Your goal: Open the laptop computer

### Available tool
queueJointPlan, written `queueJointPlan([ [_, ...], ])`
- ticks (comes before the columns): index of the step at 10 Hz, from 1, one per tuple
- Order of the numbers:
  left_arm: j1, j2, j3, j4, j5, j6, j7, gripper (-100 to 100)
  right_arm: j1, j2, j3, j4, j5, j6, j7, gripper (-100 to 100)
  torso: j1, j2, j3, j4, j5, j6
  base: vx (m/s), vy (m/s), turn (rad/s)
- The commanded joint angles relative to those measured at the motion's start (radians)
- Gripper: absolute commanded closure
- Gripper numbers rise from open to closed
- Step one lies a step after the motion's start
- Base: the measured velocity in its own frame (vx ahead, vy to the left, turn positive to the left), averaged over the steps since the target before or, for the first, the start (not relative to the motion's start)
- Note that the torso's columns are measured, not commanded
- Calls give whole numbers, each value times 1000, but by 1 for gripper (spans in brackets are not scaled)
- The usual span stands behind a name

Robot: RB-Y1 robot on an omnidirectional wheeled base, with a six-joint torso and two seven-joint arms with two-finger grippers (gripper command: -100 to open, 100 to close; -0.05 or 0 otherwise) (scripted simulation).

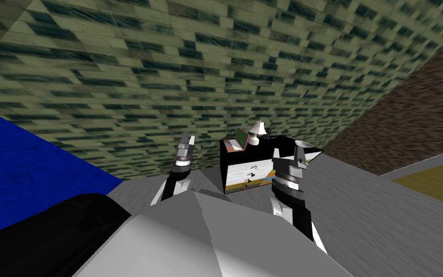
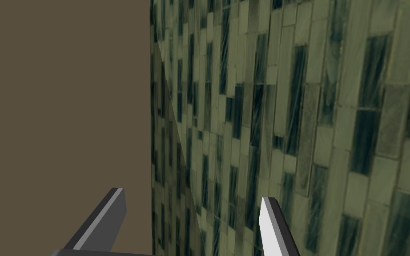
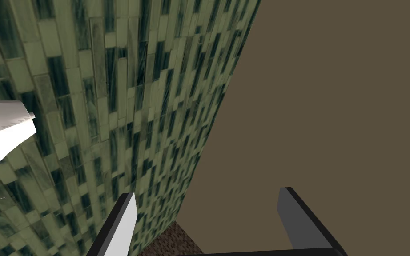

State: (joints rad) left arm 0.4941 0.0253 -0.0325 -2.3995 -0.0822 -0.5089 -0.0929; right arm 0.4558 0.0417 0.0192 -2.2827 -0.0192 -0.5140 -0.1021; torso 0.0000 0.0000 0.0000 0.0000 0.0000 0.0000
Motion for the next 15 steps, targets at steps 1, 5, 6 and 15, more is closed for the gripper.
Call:
queueJointPlan([
  [1,0,0,0,0,0,0,0,0,0,0,0,0,0,0,0,0,0,40,-82,41,0,0,0,0,0],
  [5,0,0,0,0,0,0,0,0,0,0,0,0,0,0,0,0,0,322,-644,322,0,0,0,0,0],
  [6,0,0,0,0,0,0,0,0,0,0,0,0,0,0,0,0,0,396,-792,396,0,0,0,0,0],
  [15,0,0,0,0,0,0,0,0,-2,-186,-26,39,85,-9,25,-100,-1,738,-1476,738,0,0,7,39,24],
])
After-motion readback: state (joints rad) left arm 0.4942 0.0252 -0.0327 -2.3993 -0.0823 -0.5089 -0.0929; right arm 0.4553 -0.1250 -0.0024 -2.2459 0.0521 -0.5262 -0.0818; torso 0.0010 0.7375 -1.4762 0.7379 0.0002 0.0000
